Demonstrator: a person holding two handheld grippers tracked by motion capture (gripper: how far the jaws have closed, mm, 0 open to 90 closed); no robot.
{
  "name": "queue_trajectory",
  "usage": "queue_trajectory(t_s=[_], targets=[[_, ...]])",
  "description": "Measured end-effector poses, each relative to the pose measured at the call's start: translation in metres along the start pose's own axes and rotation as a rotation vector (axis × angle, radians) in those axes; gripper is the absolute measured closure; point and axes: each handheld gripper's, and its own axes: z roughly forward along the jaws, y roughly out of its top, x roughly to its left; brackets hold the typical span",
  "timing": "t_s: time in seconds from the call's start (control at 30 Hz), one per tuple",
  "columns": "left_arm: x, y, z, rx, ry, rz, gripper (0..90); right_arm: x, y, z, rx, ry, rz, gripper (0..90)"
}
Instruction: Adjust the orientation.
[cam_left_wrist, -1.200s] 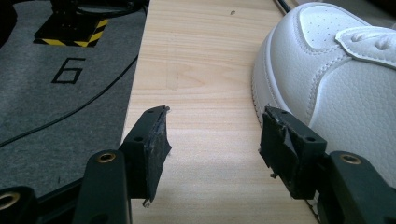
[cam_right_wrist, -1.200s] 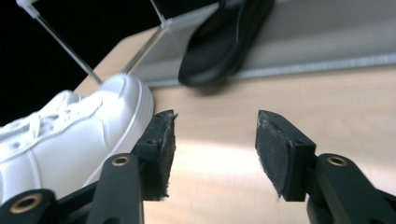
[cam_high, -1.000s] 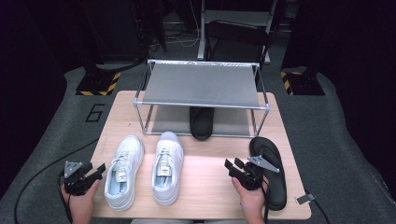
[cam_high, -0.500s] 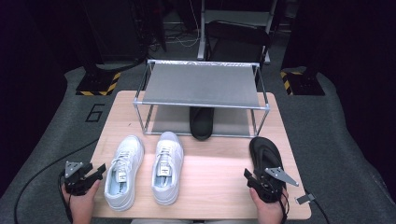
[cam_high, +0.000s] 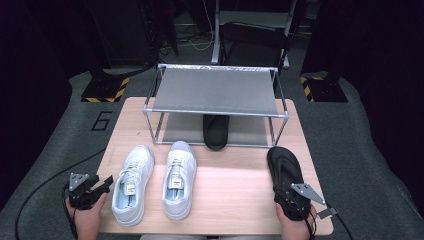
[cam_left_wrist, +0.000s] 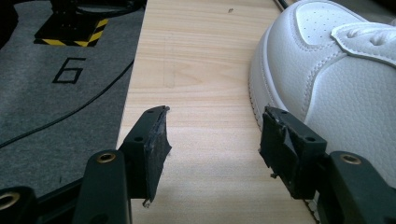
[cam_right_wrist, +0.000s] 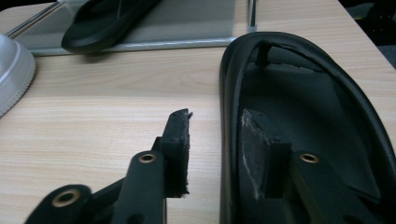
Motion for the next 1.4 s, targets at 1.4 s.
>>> queue_trajectory(t_s=[1.4], targets=[[0.002,0.000,-0.001,-0.013,0.003,-0.009,41.2,0.077,-0.003,0.031,0.094,0.296,-0.030,71.8]])
